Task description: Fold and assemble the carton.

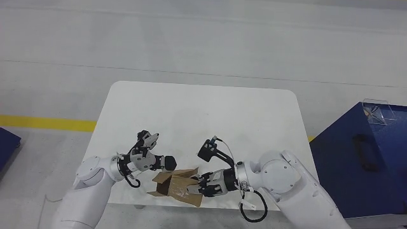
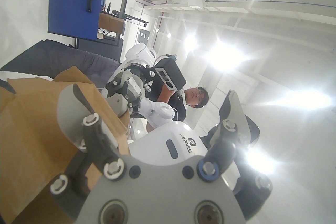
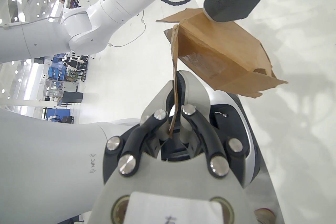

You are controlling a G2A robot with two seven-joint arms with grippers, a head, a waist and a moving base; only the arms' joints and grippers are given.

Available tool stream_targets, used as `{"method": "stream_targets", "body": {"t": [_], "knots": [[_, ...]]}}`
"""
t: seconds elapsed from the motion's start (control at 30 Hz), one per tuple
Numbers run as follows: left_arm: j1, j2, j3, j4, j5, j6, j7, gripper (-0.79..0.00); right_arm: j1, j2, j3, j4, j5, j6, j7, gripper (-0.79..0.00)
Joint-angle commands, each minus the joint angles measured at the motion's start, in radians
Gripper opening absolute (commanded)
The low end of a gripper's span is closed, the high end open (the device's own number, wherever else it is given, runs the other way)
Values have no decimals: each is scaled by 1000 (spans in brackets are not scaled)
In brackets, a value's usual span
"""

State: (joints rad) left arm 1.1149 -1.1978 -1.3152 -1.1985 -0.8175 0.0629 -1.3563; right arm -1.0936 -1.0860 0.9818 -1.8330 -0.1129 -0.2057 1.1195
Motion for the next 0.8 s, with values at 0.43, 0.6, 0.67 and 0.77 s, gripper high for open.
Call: {"method": "stream_targets", "body": {"t": [0.43,0.6,0.67,0.77], "knots": [[310,109,-379,-725,753,-104,188,0,-3,22,129,31,96,99,11,-785],[389,120,-369,-870,1002,-92,238,0,18,28,144,39,124,125,72,-785],[404,125,-353,-904,1093,-95,245,0,32,28,136,51,174,129,123,-785],[425,129,-325,-938,1222,-82,275,0,56,25,123,78,245,127,169,-785]]}}
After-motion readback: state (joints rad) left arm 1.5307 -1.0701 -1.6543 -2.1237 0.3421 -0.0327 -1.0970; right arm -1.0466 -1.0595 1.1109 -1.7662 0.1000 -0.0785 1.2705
